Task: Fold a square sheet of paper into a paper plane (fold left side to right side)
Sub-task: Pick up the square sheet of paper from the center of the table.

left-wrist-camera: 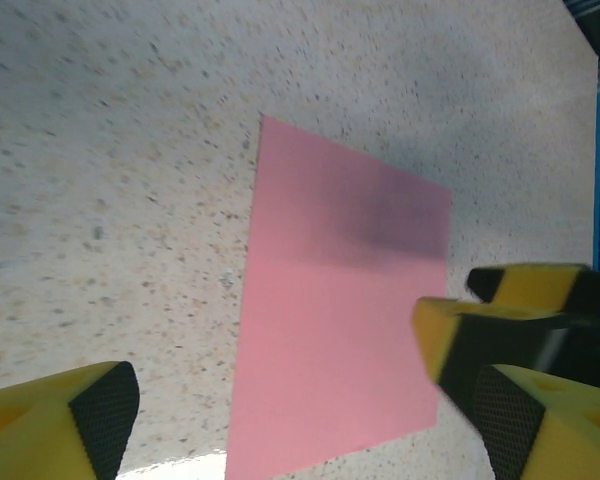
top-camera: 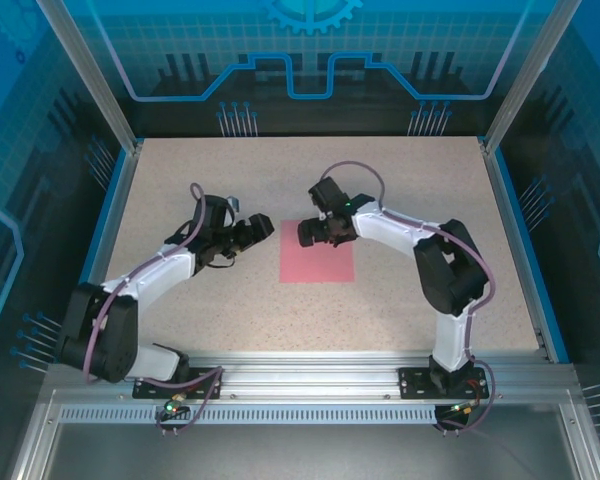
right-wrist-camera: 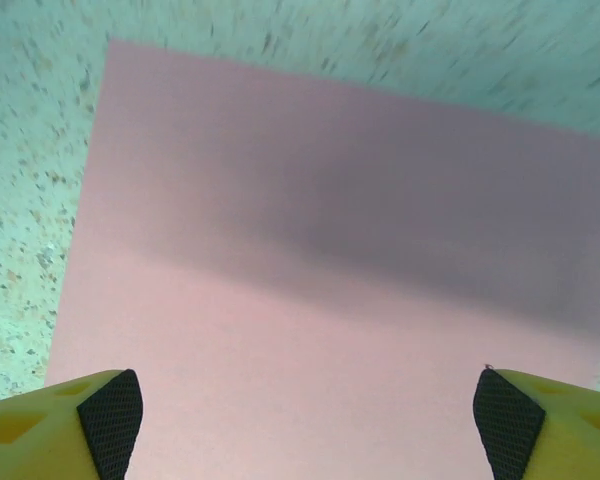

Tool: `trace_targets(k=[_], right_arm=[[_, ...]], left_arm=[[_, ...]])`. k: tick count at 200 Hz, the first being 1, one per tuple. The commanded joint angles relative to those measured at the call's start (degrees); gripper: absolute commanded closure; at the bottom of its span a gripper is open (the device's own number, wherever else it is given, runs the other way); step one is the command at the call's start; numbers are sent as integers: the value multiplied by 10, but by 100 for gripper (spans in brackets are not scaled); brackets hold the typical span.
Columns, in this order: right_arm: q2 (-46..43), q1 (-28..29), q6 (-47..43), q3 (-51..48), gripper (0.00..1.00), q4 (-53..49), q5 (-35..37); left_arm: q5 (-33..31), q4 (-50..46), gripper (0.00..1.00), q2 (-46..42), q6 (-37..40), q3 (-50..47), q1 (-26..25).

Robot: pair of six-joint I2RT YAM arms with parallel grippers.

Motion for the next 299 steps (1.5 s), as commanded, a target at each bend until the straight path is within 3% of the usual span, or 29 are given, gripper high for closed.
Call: trace_targets(k=[1, 65, 134, 169, 224, 299], right_arm=[[-15, -31, -36, -13, 10, 0, -4], [38, -75, -70, 23, 7, 3, -21], [94, -83, -64, 56, 5, -16, -25], [97, -82, -55, 44, 5, -16, -51], [91, -70, -46, 27, 9, -20, -80], [68, -45, -45, 12, 13, -36, -77]], left_arm=[[73, 8, 12, 45, -5, 37, -21], [98, -3, 18, 161, -21, 95, -67], [113, -65, 21, 238, -8, 146, -87], [106, -78, 20, 254, -8, 153, -89], [101, -91, 28, 275, -9, 158, -90], [89, -94, 29, 271, -7, 157, -89]])
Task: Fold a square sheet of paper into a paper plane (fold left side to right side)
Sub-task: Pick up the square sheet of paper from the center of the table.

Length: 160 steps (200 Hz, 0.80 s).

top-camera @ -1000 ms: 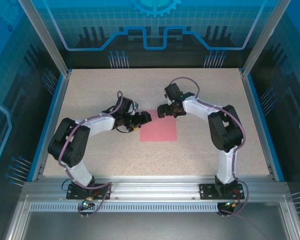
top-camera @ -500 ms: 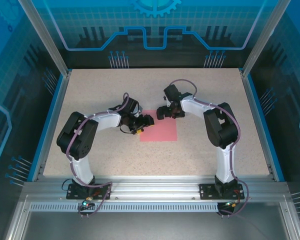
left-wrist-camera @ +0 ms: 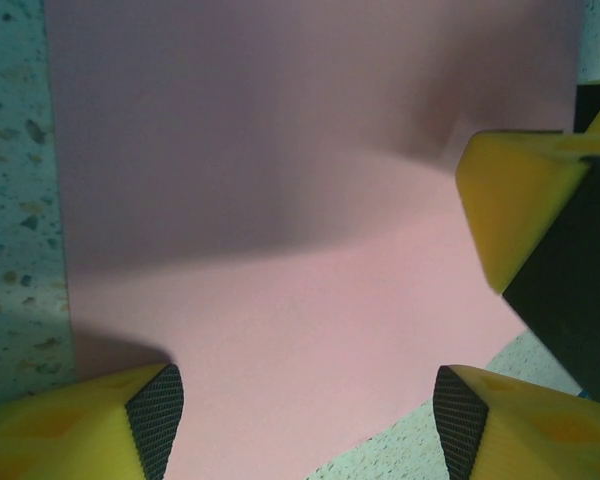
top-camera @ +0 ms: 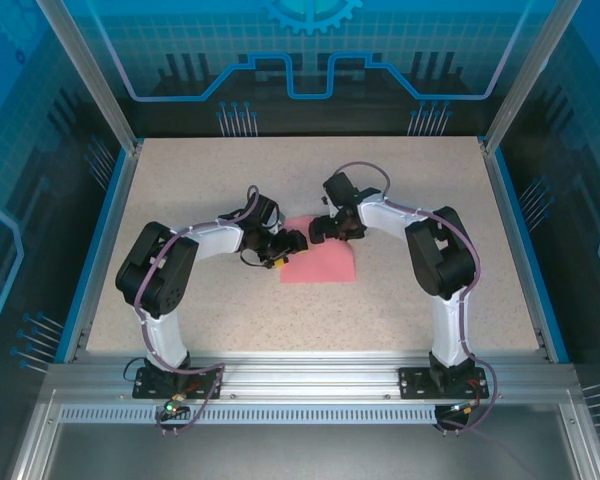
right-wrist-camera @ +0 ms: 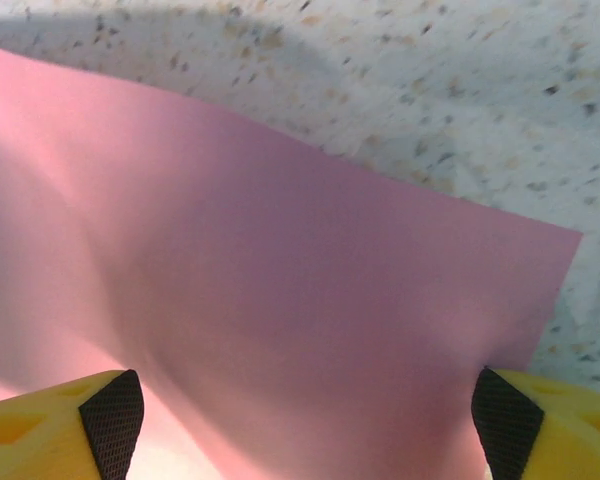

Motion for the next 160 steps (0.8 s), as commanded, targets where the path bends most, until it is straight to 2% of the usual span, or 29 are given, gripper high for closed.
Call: trace_targets(k=[1, 24, 58, 92, 119, 160], right_arm=[[-15, 12, 5, -15, 13, -33, -16], [-20, 14, 3, -16, 18, -37, -20], [-31, 15, 0, -20, 32, -37, -34], [-38, 14, -2, -25, 52, -31, -47], [-47, 13, -3, -29, 65, -24, -63], [-88, 3, -6, -58, 73, 11, -107]], left_arm=[[-6, -28, 29, 14, 2, 4, -3], [-7, -24, 29, 12, 0, 4, -4], [-3, -6, 30, -1, -3, -3, -4], [-5, 9, 30, -28, 3, -11, -4], [-4, 15, 29, -47, 8, -14, -3], [-5, 24, 26, -100, 16, -31, 11]])
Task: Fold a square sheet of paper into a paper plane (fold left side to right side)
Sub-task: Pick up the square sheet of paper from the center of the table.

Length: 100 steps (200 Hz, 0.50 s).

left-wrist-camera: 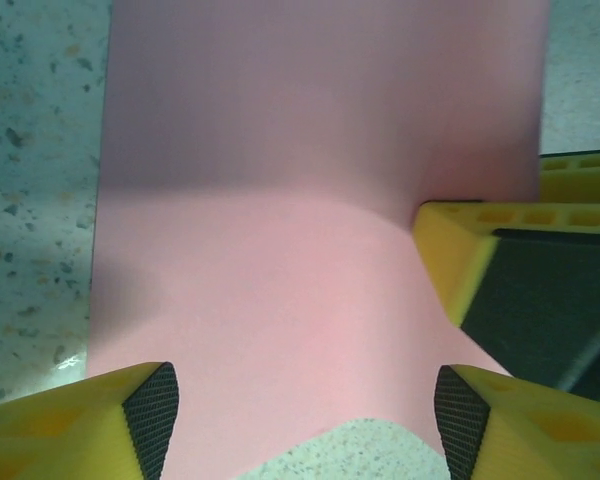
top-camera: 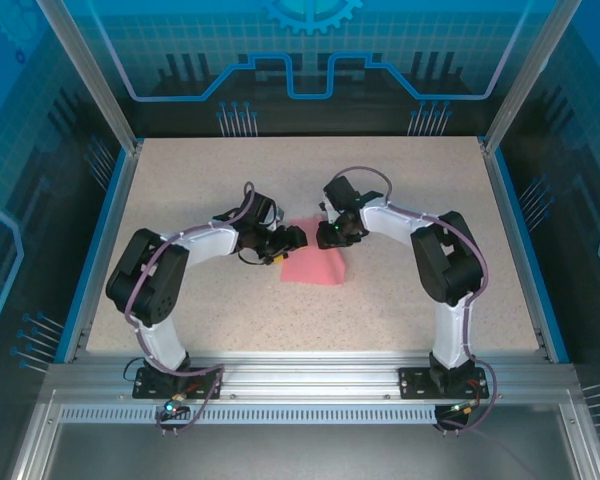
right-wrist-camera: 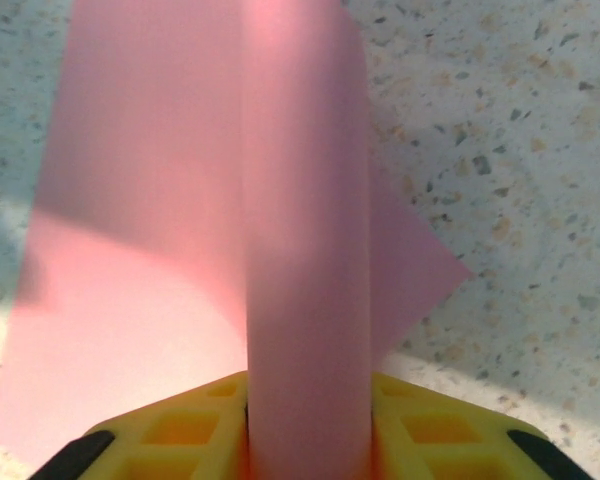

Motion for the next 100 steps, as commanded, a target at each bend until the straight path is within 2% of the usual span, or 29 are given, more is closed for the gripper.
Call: trace_targets(k=[1, 41, 69, 100], right_arm=[[-44, -4, -5, -20, 73, 22, -46], [-129, -27, -14, -83, 76, 98, -141], [-196, -44, -34, -110, 77, 131, -228], [-249, -57, -58, -107, 77, 130, -321]], left_arm=[[-2, 11, 26, -48, 14, -15, 11], [49, 82, 21, -133, 1, -66, 83], [126, 173, 17, -184, -8, -104, 139], [214, 308, 13, -210, -28, -128, 154]])
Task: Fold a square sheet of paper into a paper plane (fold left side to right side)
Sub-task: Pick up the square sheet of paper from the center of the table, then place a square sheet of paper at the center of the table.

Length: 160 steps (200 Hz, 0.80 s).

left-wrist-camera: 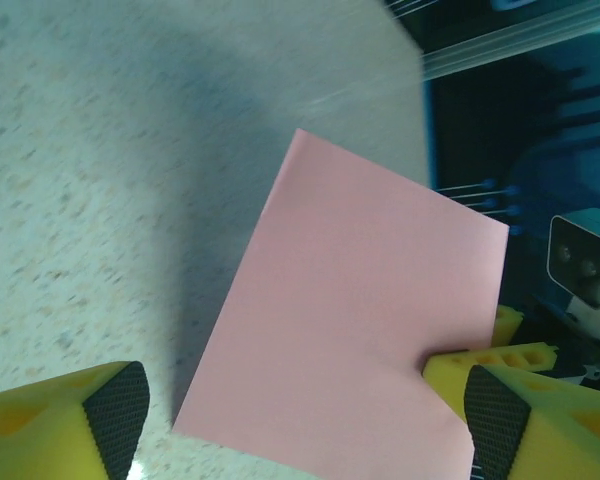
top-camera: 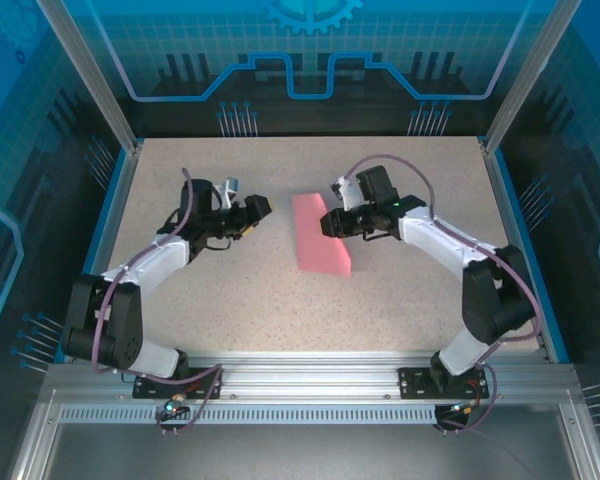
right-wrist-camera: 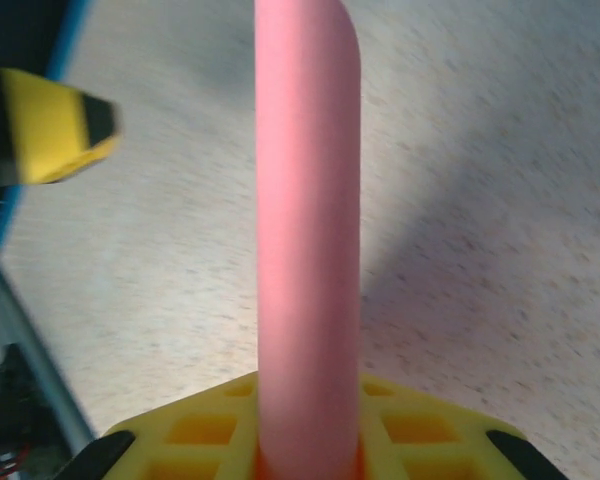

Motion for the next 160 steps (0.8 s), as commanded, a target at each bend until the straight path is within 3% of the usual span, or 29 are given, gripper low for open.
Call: trace_targets(k=[1, 40, 118, 160], right_arm=[[-40, -10, -30, 0, 77, 22, -111], [-99, -11, -47, 18, 77, 9, -184], [-167, -6, -17, 12, 77, 53, -278], [-183, -8, 3, 2, 76, 79, -269]], left_arm=[[108, 138, 13, -23, -19, -19, 2], [154, 259, 9, -44, -53, -48, 1], [183, 253, 5, -63, -20, -26, -36], [202, 282, 9, -65, -24, -19, -54]])
